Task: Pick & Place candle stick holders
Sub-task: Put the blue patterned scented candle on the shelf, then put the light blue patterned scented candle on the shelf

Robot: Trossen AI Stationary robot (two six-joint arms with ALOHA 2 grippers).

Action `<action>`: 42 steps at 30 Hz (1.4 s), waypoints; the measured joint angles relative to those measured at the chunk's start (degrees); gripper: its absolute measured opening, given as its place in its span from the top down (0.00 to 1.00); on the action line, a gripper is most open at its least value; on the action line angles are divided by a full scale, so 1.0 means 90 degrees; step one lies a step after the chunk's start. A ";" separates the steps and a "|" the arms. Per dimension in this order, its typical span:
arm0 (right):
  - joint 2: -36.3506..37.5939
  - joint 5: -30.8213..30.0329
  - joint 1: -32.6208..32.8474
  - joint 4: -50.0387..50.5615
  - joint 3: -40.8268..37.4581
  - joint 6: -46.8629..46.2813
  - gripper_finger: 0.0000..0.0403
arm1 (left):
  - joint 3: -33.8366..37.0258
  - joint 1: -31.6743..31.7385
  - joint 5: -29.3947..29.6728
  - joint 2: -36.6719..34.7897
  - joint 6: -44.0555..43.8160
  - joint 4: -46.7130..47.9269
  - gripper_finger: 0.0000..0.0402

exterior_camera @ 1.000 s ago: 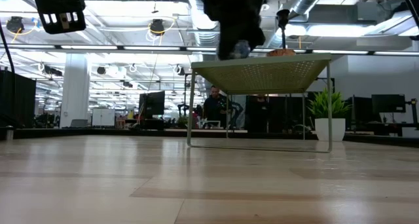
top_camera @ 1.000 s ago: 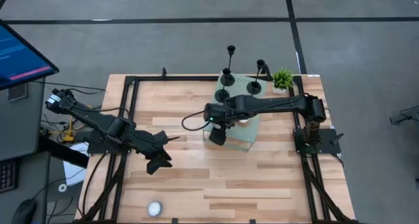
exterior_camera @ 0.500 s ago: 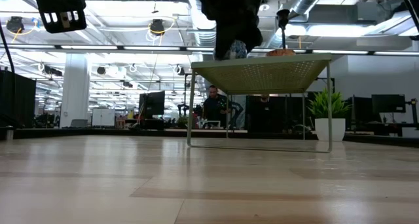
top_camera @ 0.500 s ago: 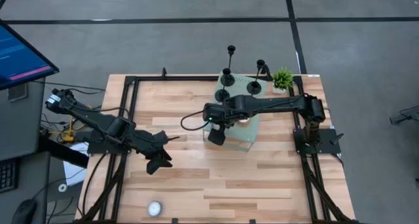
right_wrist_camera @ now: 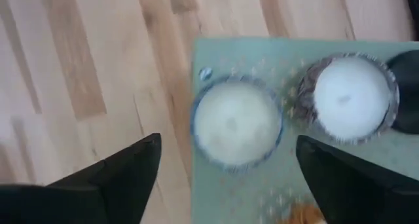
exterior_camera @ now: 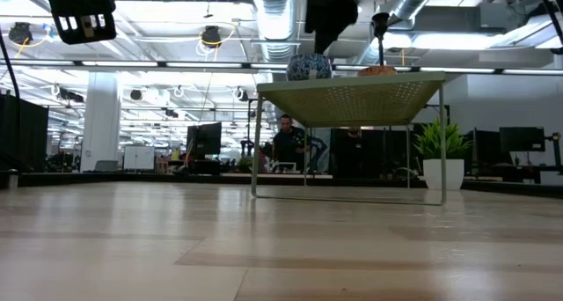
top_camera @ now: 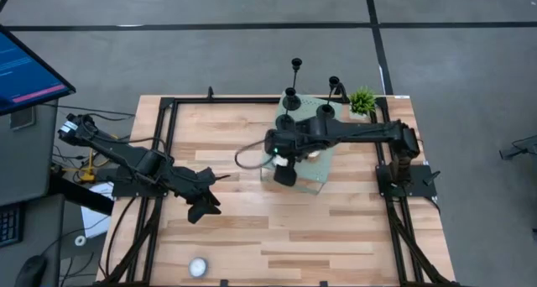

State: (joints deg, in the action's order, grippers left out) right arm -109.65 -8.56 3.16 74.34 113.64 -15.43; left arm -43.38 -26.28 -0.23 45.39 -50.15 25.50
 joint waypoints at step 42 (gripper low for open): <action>0.1273 -0.0985 0.1601 0.0560 -0.0400 -0.0264 0.97 | 0.0000 -0.1231 -0.1154 0.0359 -0.0945 0.0143 0.54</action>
State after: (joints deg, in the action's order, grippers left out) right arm -98.20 -17.43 17.57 79.38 110.04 -17.80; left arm -43.38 -37.36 -10.61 48.62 -58.65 26.78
